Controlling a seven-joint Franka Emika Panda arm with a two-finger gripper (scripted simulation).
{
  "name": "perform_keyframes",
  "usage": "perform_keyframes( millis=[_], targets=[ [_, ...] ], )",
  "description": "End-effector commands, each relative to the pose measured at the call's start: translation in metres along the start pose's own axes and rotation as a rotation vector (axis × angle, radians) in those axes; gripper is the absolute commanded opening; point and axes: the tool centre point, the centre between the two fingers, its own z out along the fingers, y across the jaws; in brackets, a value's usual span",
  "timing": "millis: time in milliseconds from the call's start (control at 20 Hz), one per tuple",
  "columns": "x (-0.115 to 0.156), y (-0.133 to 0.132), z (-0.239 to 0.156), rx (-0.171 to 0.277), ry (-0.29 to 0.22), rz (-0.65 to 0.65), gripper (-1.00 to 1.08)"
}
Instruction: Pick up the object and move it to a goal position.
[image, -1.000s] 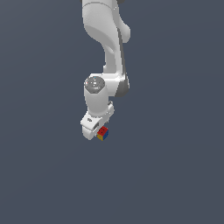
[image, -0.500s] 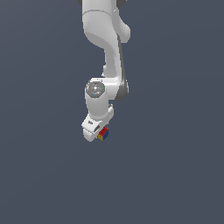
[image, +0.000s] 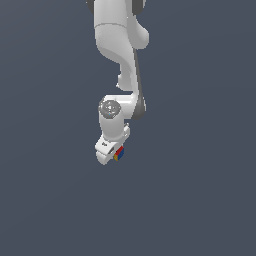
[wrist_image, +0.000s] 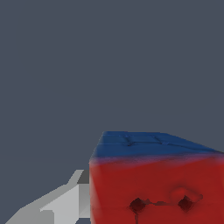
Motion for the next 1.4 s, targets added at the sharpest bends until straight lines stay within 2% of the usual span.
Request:
perform_keyframes(
  millis=[0,700,1000,1350],
  targets=[
    [0.000,0.000,0.001,0.000,0.000,0.000,-1.00],
    [0.001,0.005,-0.009,-0.001,0.000,0.000,-1.00],
    [0.005,0.017,-0.037,-0.001,0.001,0.000,-1.00],
    [0.013,0.042,-0.089,0.000,0.002,-0.001,-1.00]
  ],
)
